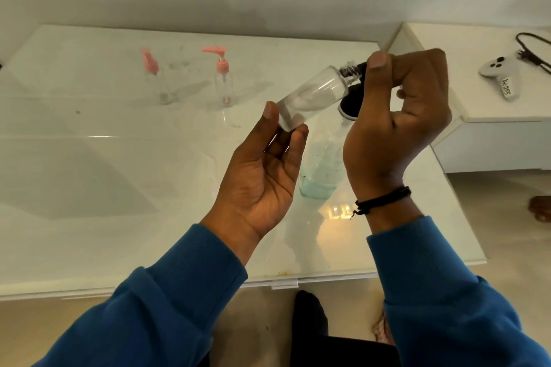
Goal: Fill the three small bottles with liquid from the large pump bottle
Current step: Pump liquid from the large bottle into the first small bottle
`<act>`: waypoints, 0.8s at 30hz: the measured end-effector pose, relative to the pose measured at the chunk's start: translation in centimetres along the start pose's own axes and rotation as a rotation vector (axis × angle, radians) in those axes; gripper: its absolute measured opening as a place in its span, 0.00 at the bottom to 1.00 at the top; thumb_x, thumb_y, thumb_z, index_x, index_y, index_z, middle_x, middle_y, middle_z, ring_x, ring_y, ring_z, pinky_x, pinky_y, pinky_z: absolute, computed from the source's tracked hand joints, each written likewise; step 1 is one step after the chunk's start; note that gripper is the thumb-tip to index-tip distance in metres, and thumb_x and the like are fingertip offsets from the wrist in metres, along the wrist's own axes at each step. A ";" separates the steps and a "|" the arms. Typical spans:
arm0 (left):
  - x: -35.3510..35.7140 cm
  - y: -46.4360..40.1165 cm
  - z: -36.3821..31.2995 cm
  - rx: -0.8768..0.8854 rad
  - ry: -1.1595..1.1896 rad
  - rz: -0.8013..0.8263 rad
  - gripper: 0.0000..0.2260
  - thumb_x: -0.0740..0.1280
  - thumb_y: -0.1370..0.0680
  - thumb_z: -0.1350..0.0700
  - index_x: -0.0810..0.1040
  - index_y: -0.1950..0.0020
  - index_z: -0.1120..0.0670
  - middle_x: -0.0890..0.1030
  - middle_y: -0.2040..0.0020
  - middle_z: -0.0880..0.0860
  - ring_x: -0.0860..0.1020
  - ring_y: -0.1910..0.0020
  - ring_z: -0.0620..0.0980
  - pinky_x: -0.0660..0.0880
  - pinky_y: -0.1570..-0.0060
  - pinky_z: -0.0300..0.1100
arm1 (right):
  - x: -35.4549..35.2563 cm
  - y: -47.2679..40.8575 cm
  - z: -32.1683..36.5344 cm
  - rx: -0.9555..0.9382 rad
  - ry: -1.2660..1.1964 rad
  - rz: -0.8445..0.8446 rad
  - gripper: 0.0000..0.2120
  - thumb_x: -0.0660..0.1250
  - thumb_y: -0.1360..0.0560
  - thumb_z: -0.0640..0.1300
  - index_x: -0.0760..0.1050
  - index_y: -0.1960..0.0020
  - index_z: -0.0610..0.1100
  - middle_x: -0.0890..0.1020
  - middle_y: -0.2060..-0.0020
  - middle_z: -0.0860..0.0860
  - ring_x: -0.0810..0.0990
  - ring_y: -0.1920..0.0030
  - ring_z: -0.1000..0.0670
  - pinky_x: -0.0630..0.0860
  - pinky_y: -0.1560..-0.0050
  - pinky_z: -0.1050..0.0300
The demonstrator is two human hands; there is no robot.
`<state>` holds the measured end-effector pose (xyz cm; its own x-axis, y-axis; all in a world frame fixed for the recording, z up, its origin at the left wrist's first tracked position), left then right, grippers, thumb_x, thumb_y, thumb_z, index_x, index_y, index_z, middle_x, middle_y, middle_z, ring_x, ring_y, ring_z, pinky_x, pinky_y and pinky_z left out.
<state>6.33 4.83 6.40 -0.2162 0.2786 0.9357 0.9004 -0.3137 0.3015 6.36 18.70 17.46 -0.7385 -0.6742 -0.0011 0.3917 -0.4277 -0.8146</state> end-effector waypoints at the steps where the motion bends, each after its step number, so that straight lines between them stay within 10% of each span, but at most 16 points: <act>1: 0.1 0.0 0.0 0.002 0.000 0.005 0.25 0.74 0.31 0.55 0.80 0.35 0.61 0.83 0.41 0.59 0.83 0.50 0.51 0.82 0.60 0.39 | 0.0 -0.3 0.2 -0.009 0.005 -0.002 0.14 0.66 0.21 0.37 0.74 0.66 0.37 0.73 0.67 0.47 0.70 0.63 0.48 0.66 0.60 0.57; 24: 0.1 -0.2 0.0 0.006 0.000 -0.004 0.26 0.74 0.32 0.55 0.79 0.34 0.60 0.83 0.42 0.59 0.83 0.51 0.52 0.82 0.62 0.39 | -0.1 -0.6 0.5 -0.055 0.046 -0.023 0.15 0.66 0.21 0.37 0.73 0.67 0.36 0.71 0.67 0.48 0.69 0.64 0.45 0.66 0.62 0.50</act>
<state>6.16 4.92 6.46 -0.2200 0.2803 0.9344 0.9018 -0.3069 0.3044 6.52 18.72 18.24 -0.7720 -0.6356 -0.0075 0.3442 -0.4081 -0.8456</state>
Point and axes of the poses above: each hand's wrist, its own y-axis away from the middle knuckle, its own x-axis out of the palm, z = x × y, the point moved 8 cm from there along -y, towards the middle knuckle
